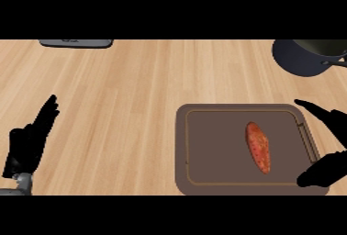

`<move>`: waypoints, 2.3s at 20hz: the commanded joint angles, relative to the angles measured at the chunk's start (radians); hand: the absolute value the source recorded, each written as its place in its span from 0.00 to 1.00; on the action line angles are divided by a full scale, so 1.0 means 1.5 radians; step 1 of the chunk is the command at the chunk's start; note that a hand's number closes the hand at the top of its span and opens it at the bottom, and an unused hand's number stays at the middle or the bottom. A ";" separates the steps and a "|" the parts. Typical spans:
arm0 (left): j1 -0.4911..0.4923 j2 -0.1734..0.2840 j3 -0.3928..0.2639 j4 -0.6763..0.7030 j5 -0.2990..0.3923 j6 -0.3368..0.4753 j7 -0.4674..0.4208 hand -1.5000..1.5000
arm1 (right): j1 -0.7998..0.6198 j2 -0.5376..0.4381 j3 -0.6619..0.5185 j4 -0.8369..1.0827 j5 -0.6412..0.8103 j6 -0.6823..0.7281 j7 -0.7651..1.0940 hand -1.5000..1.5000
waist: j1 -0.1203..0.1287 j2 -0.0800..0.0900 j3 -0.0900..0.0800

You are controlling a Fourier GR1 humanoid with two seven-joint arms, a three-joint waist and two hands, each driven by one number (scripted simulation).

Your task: Pick the sweet potato from the tray and place it in the pot

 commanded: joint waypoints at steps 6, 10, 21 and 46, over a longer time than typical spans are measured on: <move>0.013 -0.012 0.029 0.015 -0.010 -0.011 -0.012 0.50 | -0.177 0.104 0.059 0.131 -0.062 0.120 0.121 0.00 | -0.019 -0.004 0.001; 0.032 -0.026 0.017 0.004 -0.028 -0.007 -0.022 0.50 | -0.196 0.130 0.108 0.143 -0.036 0.112 0.165 0.00 | -0.020 -0.004 0.001; 0.056 -0.011 0.069 -0.018 -0.018 -0.043 -0.026 0.50 | -0.215 0.188 0.130 0.253 0.012 0.136 0.140 0.00 | -0.021 -0.006 0.001; 0.026 -0.071 0.105 -0.015 -0.079 -0.063 -0.003 0.50 | -0.169 0.297 0.128 0.360 0.216 0.165 -0.017 1.00 | -0.025 -0.005 0.002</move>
